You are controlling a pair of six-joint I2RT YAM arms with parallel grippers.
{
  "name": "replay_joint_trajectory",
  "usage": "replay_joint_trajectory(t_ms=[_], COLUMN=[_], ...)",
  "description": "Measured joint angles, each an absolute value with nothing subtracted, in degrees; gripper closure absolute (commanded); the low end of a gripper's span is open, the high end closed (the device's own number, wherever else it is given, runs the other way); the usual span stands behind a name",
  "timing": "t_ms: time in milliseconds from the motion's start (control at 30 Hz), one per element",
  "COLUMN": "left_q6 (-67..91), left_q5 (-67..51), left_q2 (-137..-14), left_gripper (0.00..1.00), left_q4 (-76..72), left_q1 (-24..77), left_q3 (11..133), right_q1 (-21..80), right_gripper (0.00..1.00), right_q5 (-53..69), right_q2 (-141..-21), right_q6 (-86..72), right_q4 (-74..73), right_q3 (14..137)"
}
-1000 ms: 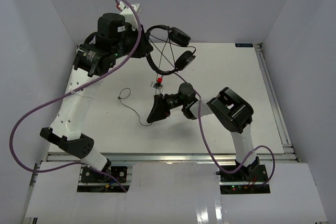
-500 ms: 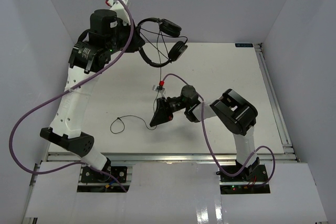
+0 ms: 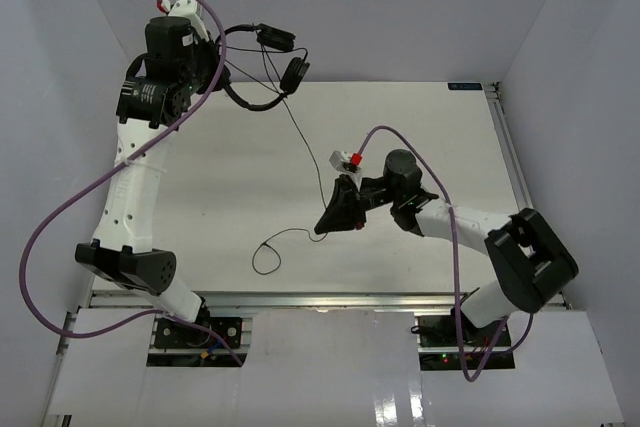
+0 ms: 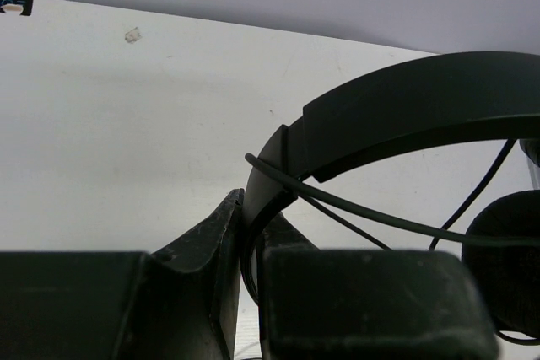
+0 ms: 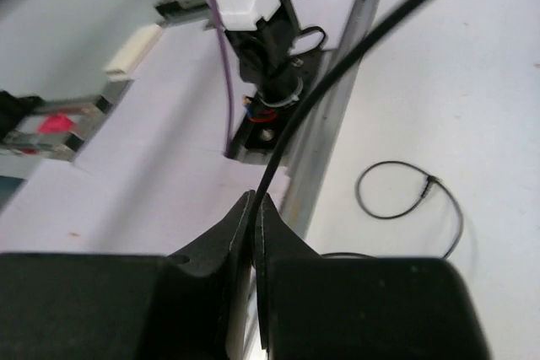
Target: Wrap the headphones
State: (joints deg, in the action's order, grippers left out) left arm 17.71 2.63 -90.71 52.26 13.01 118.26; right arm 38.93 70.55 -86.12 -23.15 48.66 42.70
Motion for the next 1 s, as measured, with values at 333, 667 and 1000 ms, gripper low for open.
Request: replay_joint_trajectory(t_ms=[333,667,1000], left_q6=[15.21,10.31,7.97], left_q5=[7.78,12.88,12.18], left_q2=[-91.15,-98.15,-104.27], left_gripper=[1.00,1.00,1.00], left_q4=[50.67,48.35,45.60], left_q1=[12.10,12.10,12.11], left_q3=[115.14,105.01,100.12], right_q1=[41.89,52.11,58.91], right_gripper=[0.92,0.92,0.92], right_q5=[45.68,11.99,-10.33], right_q2=[-76.46,-74.81,-74.53], right_q6=[19.31,43.65,57.79], right_q4=[-5.71,-24.52,-23.32], right_q3=[56.46,71.36,73.08])
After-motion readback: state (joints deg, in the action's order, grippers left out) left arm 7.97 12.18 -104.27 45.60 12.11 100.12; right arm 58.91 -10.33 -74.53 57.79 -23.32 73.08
